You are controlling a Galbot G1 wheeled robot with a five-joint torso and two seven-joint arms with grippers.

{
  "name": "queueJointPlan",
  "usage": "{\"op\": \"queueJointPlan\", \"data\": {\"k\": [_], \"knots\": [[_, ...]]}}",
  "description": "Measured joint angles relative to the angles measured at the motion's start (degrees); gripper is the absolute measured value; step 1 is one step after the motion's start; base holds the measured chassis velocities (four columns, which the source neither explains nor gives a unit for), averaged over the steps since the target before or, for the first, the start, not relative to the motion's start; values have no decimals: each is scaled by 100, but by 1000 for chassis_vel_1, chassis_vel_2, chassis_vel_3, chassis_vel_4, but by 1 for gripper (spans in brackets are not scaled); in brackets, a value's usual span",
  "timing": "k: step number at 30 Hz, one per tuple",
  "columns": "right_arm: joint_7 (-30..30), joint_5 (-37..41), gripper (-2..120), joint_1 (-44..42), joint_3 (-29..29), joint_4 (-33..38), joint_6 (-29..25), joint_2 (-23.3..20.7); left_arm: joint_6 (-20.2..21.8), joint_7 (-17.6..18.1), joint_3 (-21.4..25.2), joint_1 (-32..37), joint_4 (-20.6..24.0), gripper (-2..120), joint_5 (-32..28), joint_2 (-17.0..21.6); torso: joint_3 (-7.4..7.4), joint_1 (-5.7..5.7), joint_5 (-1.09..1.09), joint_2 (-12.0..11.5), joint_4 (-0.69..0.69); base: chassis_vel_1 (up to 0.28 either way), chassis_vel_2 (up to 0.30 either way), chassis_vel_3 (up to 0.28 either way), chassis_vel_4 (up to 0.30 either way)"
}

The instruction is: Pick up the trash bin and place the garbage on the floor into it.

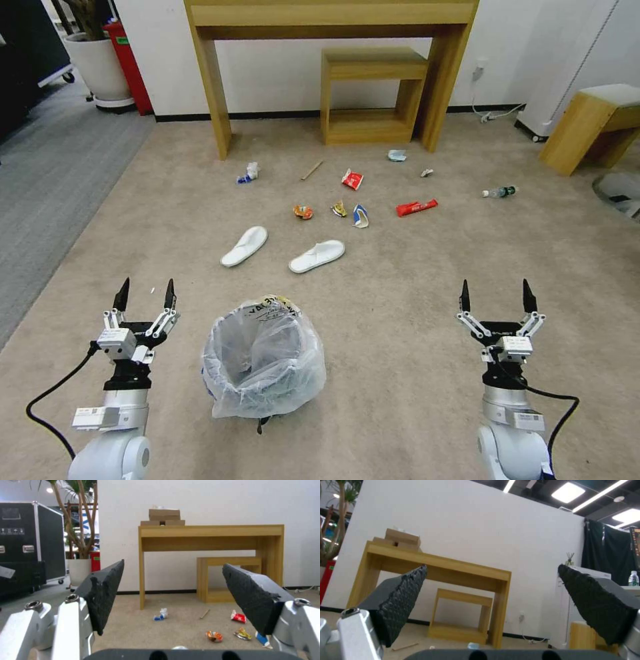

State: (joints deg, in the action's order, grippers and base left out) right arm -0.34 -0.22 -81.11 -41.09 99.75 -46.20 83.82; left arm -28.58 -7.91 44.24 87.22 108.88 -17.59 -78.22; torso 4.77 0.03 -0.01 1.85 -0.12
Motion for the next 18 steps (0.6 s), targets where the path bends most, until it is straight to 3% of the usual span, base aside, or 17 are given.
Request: {"op": "queueJointPlan", "data": {"k": [11,18], "knots": [[155,-137,100,37,-26,3,0,-18,-12,-14,9,17,20,78,-2,-13,0,0,1,0,-1,-25,-30,31,25],[214,-112,100,16,-40,52,69,-82,192,29,-24,11,67,78,4,50,0,0,0,0,0,0,0,0,0]]}}
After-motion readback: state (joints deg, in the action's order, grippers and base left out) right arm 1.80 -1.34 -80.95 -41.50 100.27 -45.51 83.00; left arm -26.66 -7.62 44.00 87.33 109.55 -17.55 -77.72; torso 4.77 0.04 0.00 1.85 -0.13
